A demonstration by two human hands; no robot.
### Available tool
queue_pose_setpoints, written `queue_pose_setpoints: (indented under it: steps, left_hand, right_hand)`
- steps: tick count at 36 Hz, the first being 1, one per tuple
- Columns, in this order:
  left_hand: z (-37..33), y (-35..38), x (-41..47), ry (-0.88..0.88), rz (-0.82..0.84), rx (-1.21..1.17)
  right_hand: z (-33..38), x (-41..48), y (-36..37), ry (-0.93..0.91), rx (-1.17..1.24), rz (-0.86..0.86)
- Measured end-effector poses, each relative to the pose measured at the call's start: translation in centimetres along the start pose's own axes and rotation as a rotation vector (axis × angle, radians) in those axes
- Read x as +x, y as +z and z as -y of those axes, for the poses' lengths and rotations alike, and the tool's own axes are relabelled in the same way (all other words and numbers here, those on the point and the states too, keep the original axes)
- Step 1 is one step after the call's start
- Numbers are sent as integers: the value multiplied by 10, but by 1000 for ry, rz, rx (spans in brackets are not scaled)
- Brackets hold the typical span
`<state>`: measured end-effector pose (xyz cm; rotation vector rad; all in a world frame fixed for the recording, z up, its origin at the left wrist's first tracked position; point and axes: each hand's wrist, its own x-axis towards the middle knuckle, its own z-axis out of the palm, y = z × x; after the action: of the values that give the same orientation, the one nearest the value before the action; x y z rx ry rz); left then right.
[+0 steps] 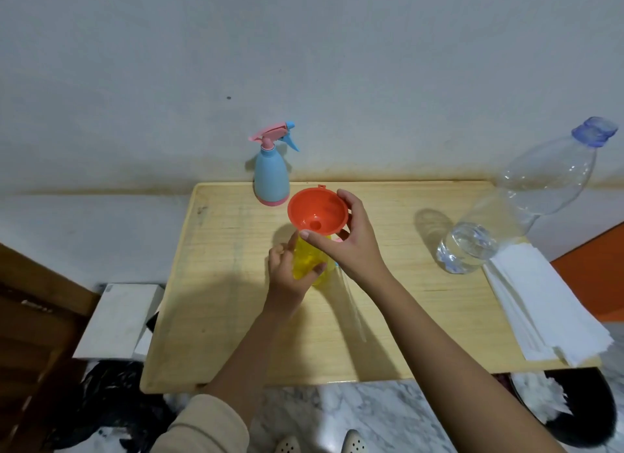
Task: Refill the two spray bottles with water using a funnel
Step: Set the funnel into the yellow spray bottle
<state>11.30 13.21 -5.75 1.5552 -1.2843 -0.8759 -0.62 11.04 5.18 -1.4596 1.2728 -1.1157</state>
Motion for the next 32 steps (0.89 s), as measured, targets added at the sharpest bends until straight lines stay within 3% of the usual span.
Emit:
queue_pose_setpoints:
  steps: [10, 17, 22, 26, 32]
  left_hand:
    - [-8, 4, -7, -25, -79, 76]
    - [-24, 27, -44, -41, -298, 47]
    - [-51, 60, -81, -13, -442, -25]
    - [-92, 99, -84, 114, -360, -63]
    - [-181, 156, -55, 259, -21, -133]
  right_hand:
    - [1, 0, -9, -10, -56, 98]
    - [-3, -19, -47, -64, -57, 136]
    - [-27, -46, -105, -145, -153, 28]
    - [-50, -63, -161, -157, -226, -97]
    - [-73, -69, -235, -129, -294, -377]
